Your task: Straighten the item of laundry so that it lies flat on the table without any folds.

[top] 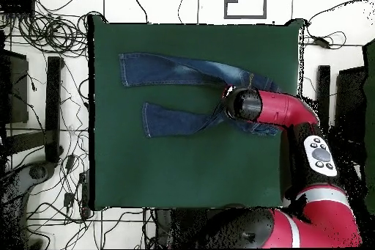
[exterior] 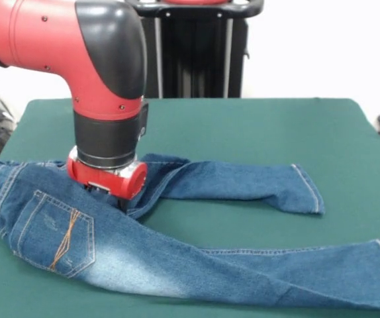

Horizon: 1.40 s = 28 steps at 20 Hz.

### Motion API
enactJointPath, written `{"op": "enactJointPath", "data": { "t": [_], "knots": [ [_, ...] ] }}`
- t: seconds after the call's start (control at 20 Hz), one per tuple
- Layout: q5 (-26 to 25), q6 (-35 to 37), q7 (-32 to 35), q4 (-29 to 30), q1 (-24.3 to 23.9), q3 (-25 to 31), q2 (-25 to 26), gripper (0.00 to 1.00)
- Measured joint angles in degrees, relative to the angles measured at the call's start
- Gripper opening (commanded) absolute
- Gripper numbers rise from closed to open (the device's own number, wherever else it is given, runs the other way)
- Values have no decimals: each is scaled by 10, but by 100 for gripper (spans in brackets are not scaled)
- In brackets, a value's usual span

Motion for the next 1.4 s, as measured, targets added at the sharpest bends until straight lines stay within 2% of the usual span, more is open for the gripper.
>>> {"op": "enactJointPath", "data": {
  "t": [0.95, 1.1, 1.4],
  "knots": [
    [4, 1, 0, -7, -13, 6, 0, 100],
    [21, 31, 0, -14, -28, 21, 4, 100],
    [79, 210, 0, -67, -65, 61, 23, 100]
  ]
}}
